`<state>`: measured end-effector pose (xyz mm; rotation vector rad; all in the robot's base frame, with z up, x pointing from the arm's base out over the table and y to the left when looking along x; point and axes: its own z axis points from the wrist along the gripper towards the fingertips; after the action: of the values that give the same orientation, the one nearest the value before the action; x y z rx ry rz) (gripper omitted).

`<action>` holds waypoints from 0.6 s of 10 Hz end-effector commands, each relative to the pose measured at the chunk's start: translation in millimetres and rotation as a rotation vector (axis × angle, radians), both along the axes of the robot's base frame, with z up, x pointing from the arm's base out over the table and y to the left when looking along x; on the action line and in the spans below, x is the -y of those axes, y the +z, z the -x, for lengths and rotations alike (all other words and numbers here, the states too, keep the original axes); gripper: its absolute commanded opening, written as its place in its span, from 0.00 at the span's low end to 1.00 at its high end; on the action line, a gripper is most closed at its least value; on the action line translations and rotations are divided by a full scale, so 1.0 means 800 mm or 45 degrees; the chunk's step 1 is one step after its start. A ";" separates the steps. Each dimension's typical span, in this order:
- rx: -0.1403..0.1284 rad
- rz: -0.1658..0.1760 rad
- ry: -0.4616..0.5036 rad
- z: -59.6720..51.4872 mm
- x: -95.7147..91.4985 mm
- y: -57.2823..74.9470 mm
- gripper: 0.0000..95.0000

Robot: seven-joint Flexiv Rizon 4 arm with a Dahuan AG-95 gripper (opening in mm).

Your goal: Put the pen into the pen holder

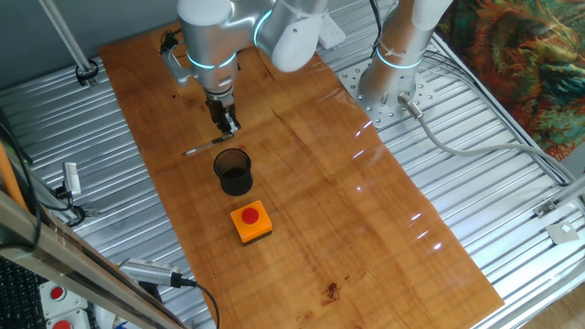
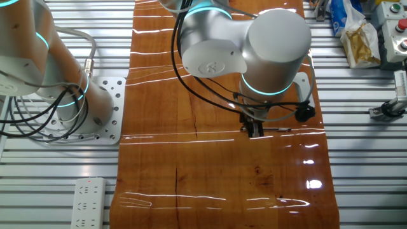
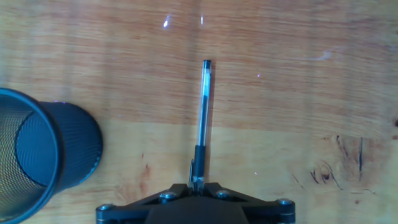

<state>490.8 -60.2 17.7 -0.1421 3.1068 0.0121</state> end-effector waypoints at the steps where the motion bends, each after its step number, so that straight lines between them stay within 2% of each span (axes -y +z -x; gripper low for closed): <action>1: -0.006 0.004 0.013 0.001 0.000 0.001 0.40; 2: -0.007 0.005 0.023 0.001 0.000 0.001 0.60; 6: -0.006 0.006 0.034 0.001 0.000 -0.002 0.60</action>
<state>488.5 -60.2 16.3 -0.1842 3.1125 0.0068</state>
